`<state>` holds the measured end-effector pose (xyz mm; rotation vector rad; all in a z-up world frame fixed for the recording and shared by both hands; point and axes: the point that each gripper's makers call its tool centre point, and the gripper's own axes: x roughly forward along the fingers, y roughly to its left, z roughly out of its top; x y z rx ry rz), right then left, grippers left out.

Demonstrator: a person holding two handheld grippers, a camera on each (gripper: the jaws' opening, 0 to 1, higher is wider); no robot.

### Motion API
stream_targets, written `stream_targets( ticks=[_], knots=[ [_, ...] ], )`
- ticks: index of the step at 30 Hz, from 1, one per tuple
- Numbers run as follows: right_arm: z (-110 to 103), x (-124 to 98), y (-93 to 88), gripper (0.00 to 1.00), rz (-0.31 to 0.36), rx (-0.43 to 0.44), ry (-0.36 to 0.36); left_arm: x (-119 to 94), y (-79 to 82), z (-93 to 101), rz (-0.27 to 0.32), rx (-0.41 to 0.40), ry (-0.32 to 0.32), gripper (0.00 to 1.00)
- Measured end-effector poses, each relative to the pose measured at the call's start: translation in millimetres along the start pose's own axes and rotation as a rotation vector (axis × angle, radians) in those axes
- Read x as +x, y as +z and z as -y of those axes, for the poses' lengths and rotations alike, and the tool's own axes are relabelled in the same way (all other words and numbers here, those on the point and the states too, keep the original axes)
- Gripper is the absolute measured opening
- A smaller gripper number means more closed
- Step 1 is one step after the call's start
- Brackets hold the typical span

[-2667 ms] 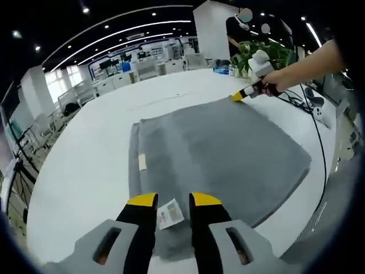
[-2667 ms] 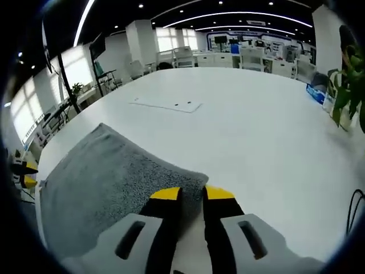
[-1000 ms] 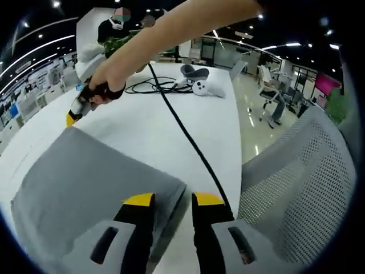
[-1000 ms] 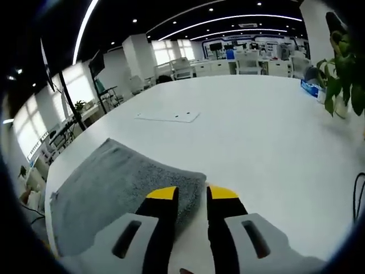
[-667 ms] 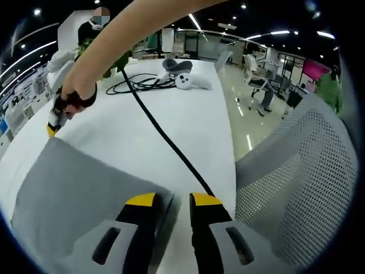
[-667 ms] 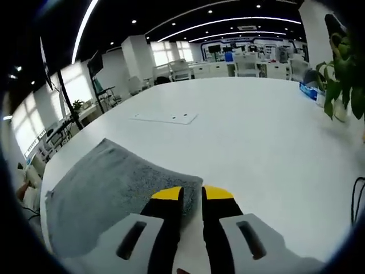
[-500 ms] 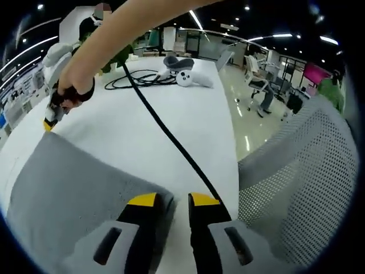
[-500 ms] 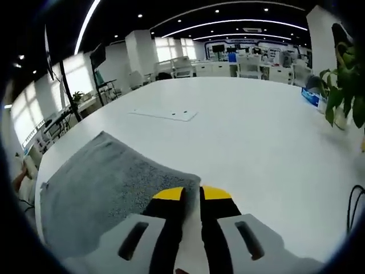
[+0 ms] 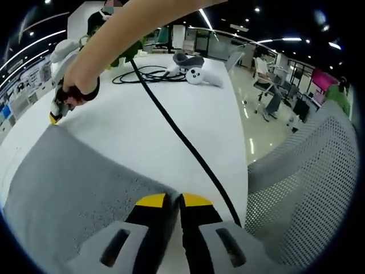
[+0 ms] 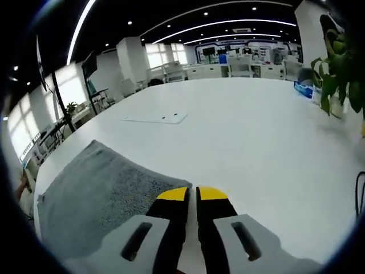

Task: Fold the towel on the table until its edges align and the towel forms a compact rectangular stack.

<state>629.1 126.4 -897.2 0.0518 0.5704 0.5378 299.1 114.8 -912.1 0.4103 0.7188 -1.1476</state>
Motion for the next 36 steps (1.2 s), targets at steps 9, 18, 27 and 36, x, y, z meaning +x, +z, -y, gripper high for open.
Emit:
stream_targets(
  ticks=[9,18,27,36],
  knots=[
    [-3,5,2.7,0.03,0.043,0.102,0.047,1,-0.1,0.5,0.007,0.043,0.014,0.05],
    [-5,10,-15.8,0.06,-0.002,0.084,0.056,0,-0.2,-1.4,0.023,0.020,0.002,0.03],
    [-2,21,-16.3,0.02,-0.031,0.020,0.041,0,-0.2,0.1,0.025,0.036,-0.010,0.03],
    [-4,20,-12.3,0.00,-0.025,0.068,0.033,-8,4.1,0.0,0.077,0.004,-0.017,0.02]
  ],
)
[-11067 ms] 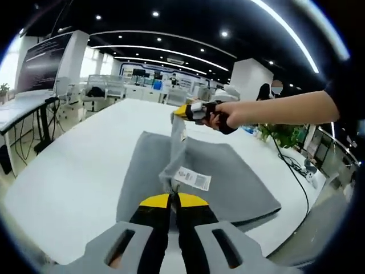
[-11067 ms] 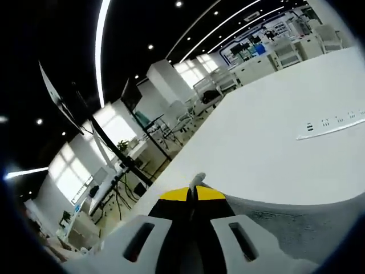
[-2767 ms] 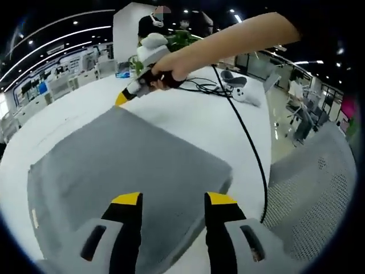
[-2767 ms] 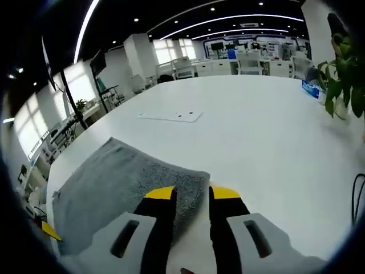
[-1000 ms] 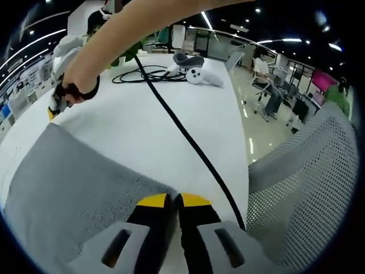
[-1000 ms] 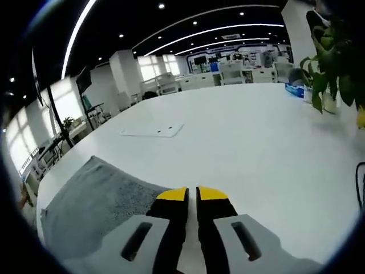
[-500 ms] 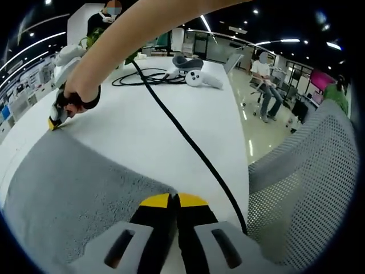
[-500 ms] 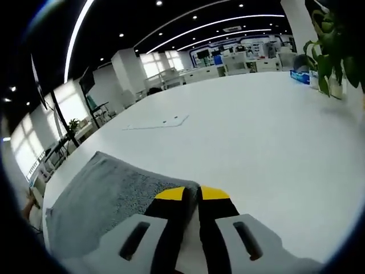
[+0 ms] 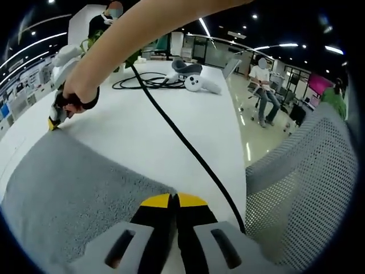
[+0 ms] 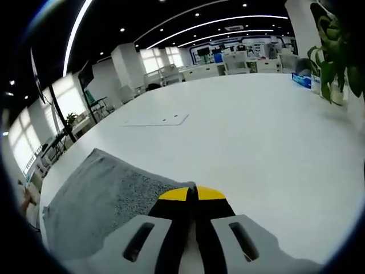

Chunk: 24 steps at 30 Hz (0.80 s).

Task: Fold the towel on the table until its edges align and the towel forms a compact rectangular stack.

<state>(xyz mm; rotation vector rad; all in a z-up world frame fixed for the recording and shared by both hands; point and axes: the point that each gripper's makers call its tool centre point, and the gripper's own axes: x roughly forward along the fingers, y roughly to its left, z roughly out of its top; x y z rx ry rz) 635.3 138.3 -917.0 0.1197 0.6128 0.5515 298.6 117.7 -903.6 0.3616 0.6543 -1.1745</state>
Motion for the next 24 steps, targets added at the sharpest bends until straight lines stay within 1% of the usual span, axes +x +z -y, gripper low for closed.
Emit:
stream_targets(
  ticks=[5,11,15,18,24],
  knots=[
    [-5,-5,10.5,0.00,0.017,0.005,0.003,-11,9.5,-0.7,0.049,-0.020,0.020,0.03],
    [-9,-5,17.7,0.00,0.034,0.039,0.000,-27,14.6,-4.0,0.076,-0.006,0.054,0.03],
    [-17,-6,27.2,0.00,0.047,0.051,0.009,-40,14.3,-9.2,0.085,-0.015,0.085,0.03],
    [-25,-7,36.8,0.00,0.063,0.031,0.027,-50,12.5,-11.7,0.090,-0.015,0.104,0.03],
    [-35,-8,45.2,0.00,0.069,0.028,0.031,-60,8.1,-16.1,0.093,-0.036,0.122,0.02]
  ],
)
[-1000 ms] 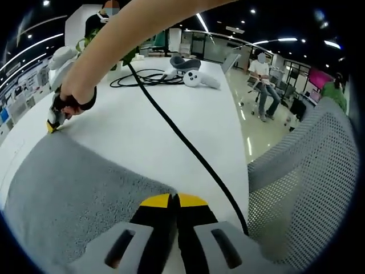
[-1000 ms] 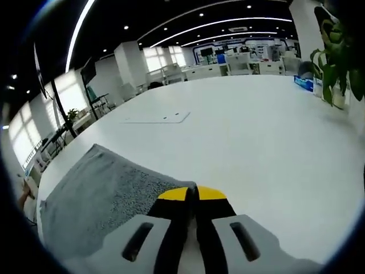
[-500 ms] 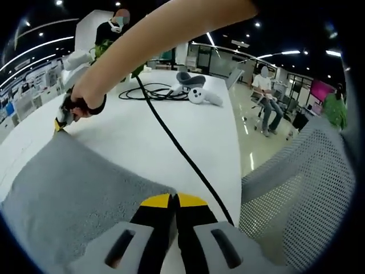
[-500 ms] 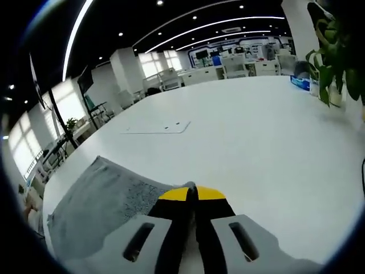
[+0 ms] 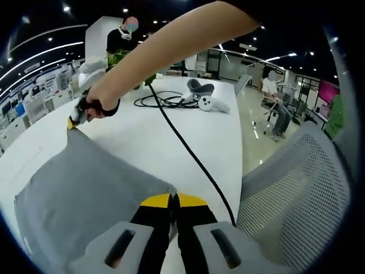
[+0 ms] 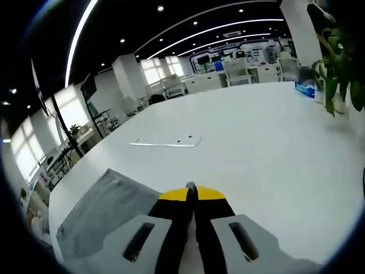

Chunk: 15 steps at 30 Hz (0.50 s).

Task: Fold the towel on the table until its edges align and the towel forms a compact rectangular stack.

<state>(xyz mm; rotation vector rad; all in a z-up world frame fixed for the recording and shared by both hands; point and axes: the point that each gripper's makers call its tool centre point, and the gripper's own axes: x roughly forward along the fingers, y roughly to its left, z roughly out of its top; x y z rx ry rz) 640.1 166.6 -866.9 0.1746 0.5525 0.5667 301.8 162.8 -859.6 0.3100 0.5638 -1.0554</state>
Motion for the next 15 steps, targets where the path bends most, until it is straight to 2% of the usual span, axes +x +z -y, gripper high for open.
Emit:
stream_targets(
  ticks=[5,15],
  knots=[
    [-22,-6,9.2,0.00,0.007,-0.003,0.008,-11,4.5,-2.3,0.023,0.001,0.017,0.02],
    [-56,5,30.2,0.00,0.028,0.003,0.033,-42,13.8,-10.7,0.076,0.051,0.083,0.02]
  ],
)
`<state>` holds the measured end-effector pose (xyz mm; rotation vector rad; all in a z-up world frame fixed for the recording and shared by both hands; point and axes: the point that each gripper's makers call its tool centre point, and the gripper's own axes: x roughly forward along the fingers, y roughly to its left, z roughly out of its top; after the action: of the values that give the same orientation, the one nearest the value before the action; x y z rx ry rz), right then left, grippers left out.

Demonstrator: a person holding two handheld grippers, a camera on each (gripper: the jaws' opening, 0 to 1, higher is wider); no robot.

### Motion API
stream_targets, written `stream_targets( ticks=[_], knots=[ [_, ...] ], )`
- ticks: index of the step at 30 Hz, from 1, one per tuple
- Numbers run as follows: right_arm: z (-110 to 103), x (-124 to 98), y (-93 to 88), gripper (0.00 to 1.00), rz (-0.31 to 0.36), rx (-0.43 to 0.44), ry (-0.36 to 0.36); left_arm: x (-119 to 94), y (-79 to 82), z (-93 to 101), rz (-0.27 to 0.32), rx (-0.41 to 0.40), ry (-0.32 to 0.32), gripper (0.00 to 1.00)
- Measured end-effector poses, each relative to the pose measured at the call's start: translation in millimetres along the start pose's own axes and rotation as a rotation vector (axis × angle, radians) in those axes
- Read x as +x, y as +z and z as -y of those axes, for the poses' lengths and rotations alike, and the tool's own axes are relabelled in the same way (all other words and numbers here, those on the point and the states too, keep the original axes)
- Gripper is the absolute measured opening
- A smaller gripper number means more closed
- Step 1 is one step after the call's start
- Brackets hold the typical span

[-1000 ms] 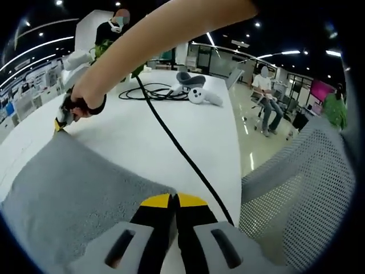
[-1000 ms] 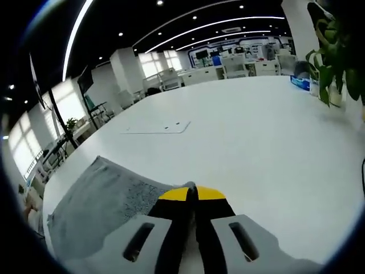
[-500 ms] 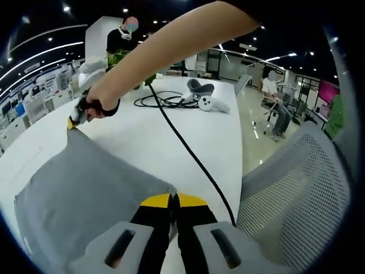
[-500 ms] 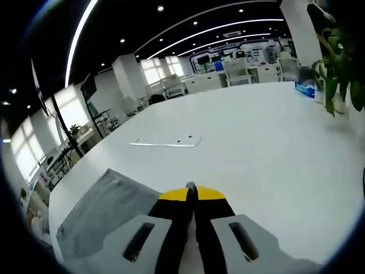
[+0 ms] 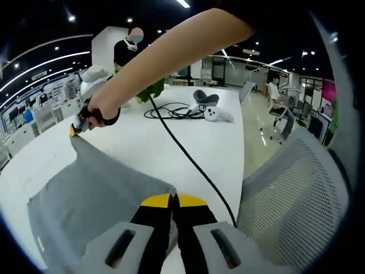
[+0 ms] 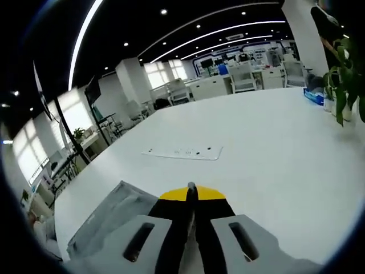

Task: Fold the towel on the table until its edges align and the towel forms a compact rectangular stack.

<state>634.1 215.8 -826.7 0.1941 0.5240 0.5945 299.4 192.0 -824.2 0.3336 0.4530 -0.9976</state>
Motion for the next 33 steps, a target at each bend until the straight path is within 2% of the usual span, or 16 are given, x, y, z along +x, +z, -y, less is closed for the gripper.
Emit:
stream_targets(
  ticks=[6,11,14,21,27,33],
  knots=[
    [-21,4,8.7,0.00,0.012,0.012,0.005,-20,-0.2,-8.7,0.010,0.024,0.051,0.02],
    [-35,15,14.2,0.00,0.017,0.014,0.017,-38,-2.0,-15.7,0.017,0.032,0.083,0.02],
    [-52,21,17.2,0.00,0.020,0.017,0.028,-46,-5.8,-20.3,0.012,0.028,0.099,0.02],
    [-82,37,18.3,0.00,0.014,-0.002,0.052,-75,-25.4,-32.4,-0.012,-0.062,0.143,0.02],
    [-119,32,20.3,0.00,0.020,-0.009,0.065,-98,-42.2,-48.1,-0.019,-0.114,0.178,0.02],
    [-135,44,20.7,0.00,0.018,-0.020,0.068,-116,-56.1,-60.7,-0.019,-0.166,0.203,0.02]
  ],
)
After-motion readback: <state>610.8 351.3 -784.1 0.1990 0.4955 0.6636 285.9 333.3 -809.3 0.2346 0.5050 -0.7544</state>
